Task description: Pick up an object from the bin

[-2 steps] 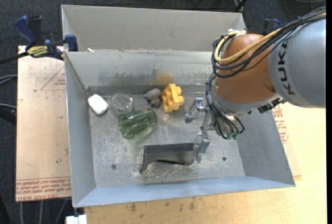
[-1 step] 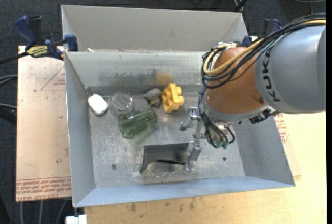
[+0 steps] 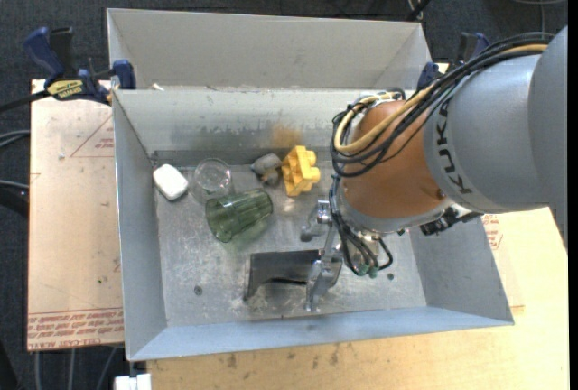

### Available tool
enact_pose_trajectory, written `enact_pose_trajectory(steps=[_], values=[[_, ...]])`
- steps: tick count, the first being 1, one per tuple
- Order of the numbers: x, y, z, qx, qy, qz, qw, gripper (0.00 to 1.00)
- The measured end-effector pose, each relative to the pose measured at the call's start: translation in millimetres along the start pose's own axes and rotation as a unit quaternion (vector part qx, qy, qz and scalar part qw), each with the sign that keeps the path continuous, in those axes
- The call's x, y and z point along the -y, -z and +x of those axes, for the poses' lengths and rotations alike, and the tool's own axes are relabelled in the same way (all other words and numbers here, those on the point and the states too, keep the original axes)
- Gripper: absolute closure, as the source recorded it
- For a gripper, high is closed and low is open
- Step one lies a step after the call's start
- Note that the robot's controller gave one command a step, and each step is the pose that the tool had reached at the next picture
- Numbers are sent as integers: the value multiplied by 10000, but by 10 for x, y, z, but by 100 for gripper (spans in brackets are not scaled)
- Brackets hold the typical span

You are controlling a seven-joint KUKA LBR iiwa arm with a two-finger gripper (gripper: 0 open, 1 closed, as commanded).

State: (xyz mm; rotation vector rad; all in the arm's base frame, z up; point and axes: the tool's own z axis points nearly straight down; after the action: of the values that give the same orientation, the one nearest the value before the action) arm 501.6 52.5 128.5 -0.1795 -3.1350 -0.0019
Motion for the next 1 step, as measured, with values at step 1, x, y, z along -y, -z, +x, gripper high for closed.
enact_pose_trajectory(steps=[1], values=[[-29, -583, -22, 76, 119, -9, 9999, 0]])
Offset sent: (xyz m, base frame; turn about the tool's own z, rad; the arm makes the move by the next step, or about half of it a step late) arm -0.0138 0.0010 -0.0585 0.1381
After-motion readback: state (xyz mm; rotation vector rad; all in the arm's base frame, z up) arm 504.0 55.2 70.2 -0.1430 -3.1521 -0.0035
